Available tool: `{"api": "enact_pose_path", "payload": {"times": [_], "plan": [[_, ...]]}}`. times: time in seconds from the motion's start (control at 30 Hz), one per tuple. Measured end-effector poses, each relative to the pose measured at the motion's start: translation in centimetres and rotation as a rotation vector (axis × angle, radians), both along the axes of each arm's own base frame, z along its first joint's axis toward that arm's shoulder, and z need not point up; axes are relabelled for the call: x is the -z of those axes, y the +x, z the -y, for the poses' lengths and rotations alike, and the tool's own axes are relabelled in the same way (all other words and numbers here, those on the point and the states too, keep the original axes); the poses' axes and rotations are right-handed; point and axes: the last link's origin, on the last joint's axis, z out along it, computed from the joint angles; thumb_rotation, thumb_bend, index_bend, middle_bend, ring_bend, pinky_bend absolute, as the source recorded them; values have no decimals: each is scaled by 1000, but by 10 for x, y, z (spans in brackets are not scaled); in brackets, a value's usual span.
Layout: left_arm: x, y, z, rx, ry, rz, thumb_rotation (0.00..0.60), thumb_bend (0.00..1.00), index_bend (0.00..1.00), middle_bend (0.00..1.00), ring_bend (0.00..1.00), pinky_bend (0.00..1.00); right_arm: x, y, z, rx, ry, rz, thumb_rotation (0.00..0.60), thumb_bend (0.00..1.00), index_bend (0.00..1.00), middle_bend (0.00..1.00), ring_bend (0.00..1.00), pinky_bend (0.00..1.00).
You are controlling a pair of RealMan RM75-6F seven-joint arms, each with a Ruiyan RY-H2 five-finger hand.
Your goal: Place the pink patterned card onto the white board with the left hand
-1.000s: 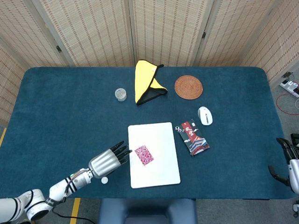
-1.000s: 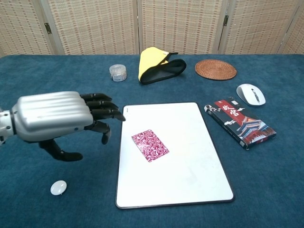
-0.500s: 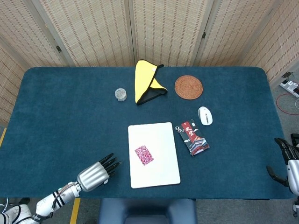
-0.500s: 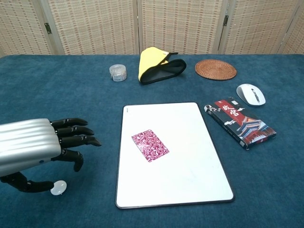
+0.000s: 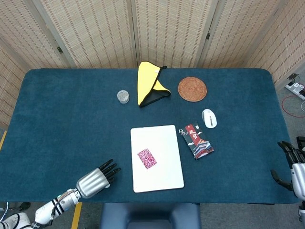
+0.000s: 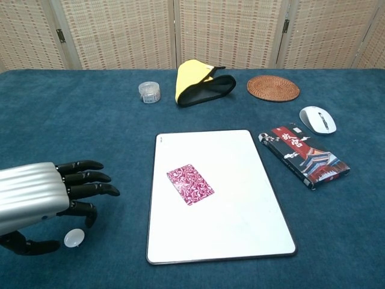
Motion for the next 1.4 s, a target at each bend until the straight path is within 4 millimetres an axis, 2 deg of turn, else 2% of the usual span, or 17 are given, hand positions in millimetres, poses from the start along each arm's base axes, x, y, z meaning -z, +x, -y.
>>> {"api": "enact_pose_path", "payload": {"times": [0.37,1.1,1.4], "plan": [[7,-7,-1,-21,-2,-17,600,343,437,143,111,0,2,1,2,-1,6,0,600,308,130,160,214,163],[13,-6,-3,-22,-10,-5,600,351,495,165,126,0,1,-1,1,8,3,-2,600,307,131,160,213,163],[7,6,-11,-23,-3,45,600,355,499,168,128,0,0,1,0,6,0,-3,600,308,132,160,213,163]]}}
